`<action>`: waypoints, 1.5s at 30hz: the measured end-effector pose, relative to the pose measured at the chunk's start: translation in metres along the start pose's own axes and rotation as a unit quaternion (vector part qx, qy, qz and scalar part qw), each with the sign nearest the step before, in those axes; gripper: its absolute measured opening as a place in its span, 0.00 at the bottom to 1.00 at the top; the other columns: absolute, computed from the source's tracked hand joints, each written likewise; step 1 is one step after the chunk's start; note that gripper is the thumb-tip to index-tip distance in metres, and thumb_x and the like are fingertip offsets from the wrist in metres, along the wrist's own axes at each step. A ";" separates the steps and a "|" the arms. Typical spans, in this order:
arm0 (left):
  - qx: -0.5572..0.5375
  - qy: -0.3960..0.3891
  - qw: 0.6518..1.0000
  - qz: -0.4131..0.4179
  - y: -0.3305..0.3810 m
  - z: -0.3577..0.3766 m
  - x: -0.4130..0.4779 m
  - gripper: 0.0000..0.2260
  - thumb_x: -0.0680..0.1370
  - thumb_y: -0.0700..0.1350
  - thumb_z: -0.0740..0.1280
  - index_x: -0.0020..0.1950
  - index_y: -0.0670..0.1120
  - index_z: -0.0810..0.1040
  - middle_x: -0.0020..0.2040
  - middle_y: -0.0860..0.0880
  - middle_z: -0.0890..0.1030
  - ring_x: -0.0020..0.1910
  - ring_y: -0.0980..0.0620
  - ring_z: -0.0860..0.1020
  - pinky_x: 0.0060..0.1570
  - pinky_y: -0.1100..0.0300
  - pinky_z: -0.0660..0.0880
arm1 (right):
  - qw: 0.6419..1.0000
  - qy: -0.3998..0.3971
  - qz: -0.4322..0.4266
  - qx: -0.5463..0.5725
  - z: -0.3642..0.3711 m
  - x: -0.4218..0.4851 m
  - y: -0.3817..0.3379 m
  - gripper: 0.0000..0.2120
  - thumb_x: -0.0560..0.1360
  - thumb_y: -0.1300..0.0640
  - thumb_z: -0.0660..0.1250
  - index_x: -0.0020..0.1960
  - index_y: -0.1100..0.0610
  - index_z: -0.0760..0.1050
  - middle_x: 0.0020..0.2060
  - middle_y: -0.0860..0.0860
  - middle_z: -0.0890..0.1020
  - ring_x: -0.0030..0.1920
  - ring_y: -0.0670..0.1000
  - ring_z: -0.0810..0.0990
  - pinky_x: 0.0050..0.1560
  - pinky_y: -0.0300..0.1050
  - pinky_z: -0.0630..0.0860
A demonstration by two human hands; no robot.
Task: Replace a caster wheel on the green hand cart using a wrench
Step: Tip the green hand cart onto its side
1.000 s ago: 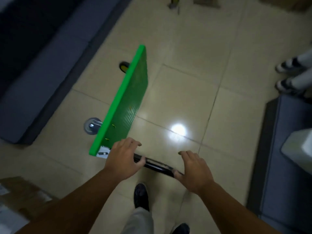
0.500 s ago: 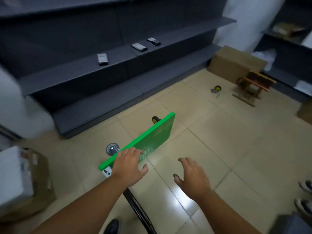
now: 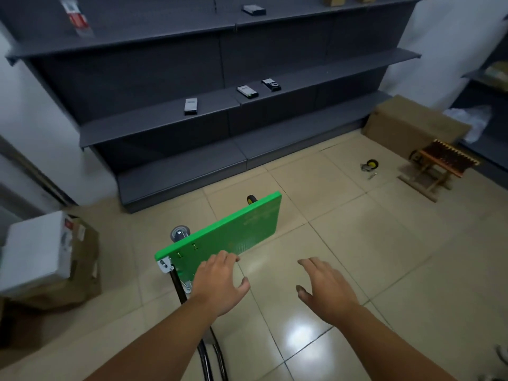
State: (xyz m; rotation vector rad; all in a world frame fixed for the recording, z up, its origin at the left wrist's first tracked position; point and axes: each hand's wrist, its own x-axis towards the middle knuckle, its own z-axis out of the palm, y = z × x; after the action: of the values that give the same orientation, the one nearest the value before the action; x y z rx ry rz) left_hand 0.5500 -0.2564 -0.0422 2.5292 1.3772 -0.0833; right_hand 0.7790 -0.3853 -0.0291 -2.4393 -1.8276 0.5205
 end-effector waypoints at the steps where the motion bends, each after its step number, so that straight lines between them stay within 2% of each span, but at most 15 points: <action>1: -0.003 -0.001 1.000 -0.002 0.001 0.002 0.000 0.26 0.78 0.65 0.59 0.73 0.54 0.71 0.65 0.54 0.75 0.64 0.53 0.73 0.65 0.55 0.70 | 1.000 -0.003 -0.009 0.001 -0.002 0.006 0.000 0.27 0.80 0.44 0.62 0.76 0.48 0.62 0.69 0.44 0.70 0.67 0.48 0.70 0.65 0.43 0.68; 10: -0.034 -0.014 0.997 -0.063 -0.007 0.020 0.050 0.26 0.79 0.65 0.57 0.73 0.55 0.69 0.67 0.55 0.73 0.66 0.53 0.71 0.68 0.55 0.67 | 0.994 -0.047 -0.098 -0.032 -0.017 0.090 0.004 0.27 0.80 0.45 0.61 0.76 0.48 0.62 0.70 0.45 0.69 0.68 0.49 0.69 0.68 0.44 0.67; 15: -0.080 0.003 0.992 -0.099 -0.025 0.016 0.121 0.26 0.78 0.64 0.56 0.73 0.54 0.68 0.67 0.54 0.72 0.66 0.53 0.70 0.68 0.55 0.66 | 0.980 -0.073 -0.151 -0.105 -0.041 0.201 0.007 0.28 0.79 0.43 0.59 0.77 0.47 0.60 0.72 0.44 0.68 0.71 0.49 0.67 0.70 0.44 0.65; 21: -0.091 0.031 0.982 -0.162 -0.077 -0.010 0.209 0.24 0.77 0.63 0.60 0.71 0.55 0.71 0.65 0.55 0.73 0.66 0.53 0.72 0.67 0.57 0.67 | 0.961 -0.098 -0.208 -0.154 -0.068 0.344 -0.017 0.27 0.79 0.43 0.60 0.76 0.48 0.62 0.70 0.46 0.70 0.70 0.51 0.69 0.68 0.46 0.66; 29: -0.102 0.048 0.948 -0.297 -0.121 -0.012 0.277 0.21 0.77 0.62 0.63 0.66 0.55 0.76 0.62 0.54 0.76 0.61 0.51 0.75 0.62 0.55 0.70 | 0.918 -0.155 -0.310 -0.192 -0.078 0.497 -0.041 0.24 0.79 0.45 0.62 0.73 0.48 0.65 0.68 0.47 0.71 0.68 0.51 0.70 0.67 0.47 0.68; 33: -0.140 0.057 0.903 -0.403 -0.108 0.023 0.310 0.23 0.74 0.59 0.69 0.65 0.49 0.80 0.60 0.49 0.81 0.58 0.44 0.79 0.58 0.48 0.75 | 0.888 -0.201 -0.360 -0.204 -0.056 0.579 -0.031 0.25 0.80 0.45 0.62 0.75 0.49 0.64 0.69 0.47 0.71 0.69 0.51 0.70 0.68 0.47 0.68; 37: -0.213 0.065 0.830 -0.512 -0.074 0.059 0.349 0.23 0.75 0.59 0.72 0.66 0.49 0.81 0.62 0.49 0.81 0.61 0.45 0.80 0.58 0.52 0.75 | 0.841 -0.254 -0.418 -0.232 -0.021 0.650 -0.013 0.23 0.80 0.45 0.61 0.73 0.49 0.66 0.69 0.48 0.72 0.68 0.52 0.71 0.66 0.47 0.68; 43: -0.280 0.025 0.696 -0.661 0.013 0.126 0.424 0.23 0.77 0.64 0.66 0.69 0.56 0.76 0.65 0.54 0.78 0.63 0.51 0.76 0.60 0.55 0.74 | 0.773 -0.353 -0.468 -0.244 0.041 0.731 0.039 0.19 0.79 0.44 0.63 0.67 0.49 0.69 0.63 0.47 0.74 0.64 0.52 0.73 0.60 0.48 0.71; 45: -0.293 0.021 0.676 -0.676 0.035 0.144 0.452 0.23 0.77 0.64 0.66 0.69 0.56 0.77 0.64 0.54 0.78 0.62 0.51 0.76 0.59 0.55 0.75 | 0.764 -0.380 -0.462 -0.241 0.061 0.747 0.059 0.20 0.79 0.43 0.65 0.67 0.49 0.69 0.63 0.47 0.74 0.63 0.52 0.73 0.59 0.48 0.72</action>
State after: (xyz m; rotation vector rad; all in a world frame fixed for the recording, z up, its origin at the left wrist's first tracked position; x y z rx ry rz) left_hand 0.8376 0.0586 -0.2522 0.6072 2.4255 0.1321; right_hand 0.9985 0.2894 -0.2765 -1.0840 -3.4609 1.0973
